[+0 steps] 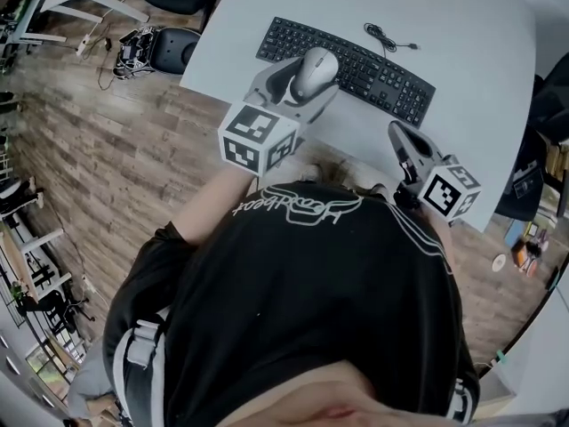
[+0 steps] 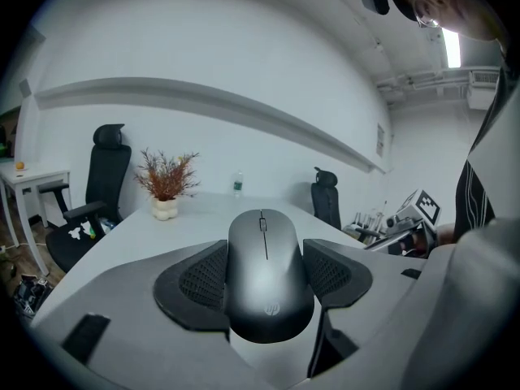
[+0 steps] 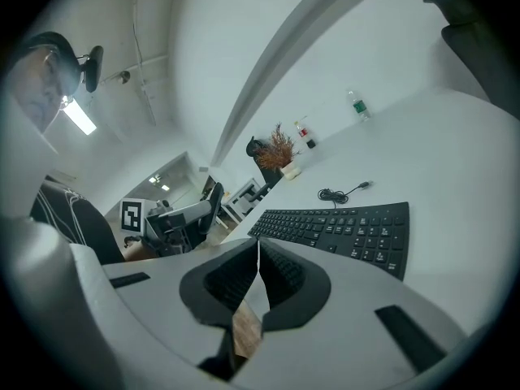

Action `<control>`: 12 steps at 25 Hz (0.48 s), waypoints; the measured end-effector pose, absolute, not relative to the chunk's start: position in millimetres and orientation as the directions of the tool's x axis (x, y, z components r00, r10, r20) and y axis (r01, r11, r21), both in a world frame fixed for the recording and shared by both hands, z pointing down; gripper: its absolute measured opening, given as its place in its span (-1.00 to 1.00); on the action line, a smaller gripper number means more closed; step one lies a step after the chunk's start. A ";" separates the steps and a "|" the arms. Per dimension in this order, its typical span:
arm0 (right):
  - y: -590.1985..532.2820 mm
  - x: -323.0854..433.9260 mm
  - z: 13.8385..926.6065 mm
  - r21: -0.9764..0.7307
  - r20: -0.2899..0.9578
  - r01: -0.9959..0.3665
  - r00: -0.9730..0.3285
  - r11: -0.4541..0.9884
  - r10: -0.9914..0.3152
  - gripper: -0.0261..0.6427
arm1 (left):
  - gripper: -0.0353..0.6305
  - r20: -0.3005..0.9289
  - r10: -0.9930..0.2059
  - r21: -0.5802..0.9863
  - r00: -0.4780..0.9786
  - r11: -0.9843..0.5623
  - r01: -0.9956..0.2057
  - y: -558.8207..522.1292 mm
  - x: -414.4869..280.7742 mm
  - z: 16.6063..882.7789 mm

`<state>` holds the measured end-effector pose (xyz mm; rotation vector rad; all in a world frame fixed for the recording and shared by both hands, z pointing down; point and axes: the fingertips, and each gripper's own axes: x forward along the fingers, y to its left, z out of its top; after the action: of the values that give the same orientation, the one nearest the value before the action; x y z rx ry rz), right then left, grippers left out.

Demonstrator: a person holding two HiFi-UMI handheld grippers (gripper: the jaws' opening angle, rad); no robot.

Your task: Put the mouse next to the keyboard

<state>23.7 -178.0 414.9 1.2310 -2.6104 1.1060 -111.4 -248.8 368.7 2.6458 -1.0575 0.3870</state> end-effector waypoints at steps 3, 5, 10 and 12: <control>-166.2 50.6 413.2 -0.592 0.327 -0.688 -0.680 0.418 -0.656 -0.89 | 0.00 0.340 -0.628 0.145 0.700 -0.700 -0.699 -238.1 -83.4 363.8; -158.0 71.0 412.3 -0.592 0.327 -0.689 -0.679 0.418 -0.657 -0.89 | 0.00 0.340 -0.626 0.145 0.702 -0.703 -0.696 -229.7 -61.9 361.8; -140.1 122.2 410.8 -0.595 0.321 -0.690 -0.674 0.413 -0.665 -0.89 | 0.00 0.347 -0.616 0.157 0.708 -0.706 -0.691 -210.3 -10.7 360.4; -134.1 141.6 410.8 -0.597 0.315 -0.688 -0.674 0.413 -0.668 -0.89 | 0.00 0.354 -0.614 0.157 0.706 -0.705 -0.692 -203.0 7.5 361.1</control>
<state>141.6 -134.1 410.8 1.2555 -2.6175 1.1258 7.5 -203.0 361.1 2.6370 -1.0330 0.4011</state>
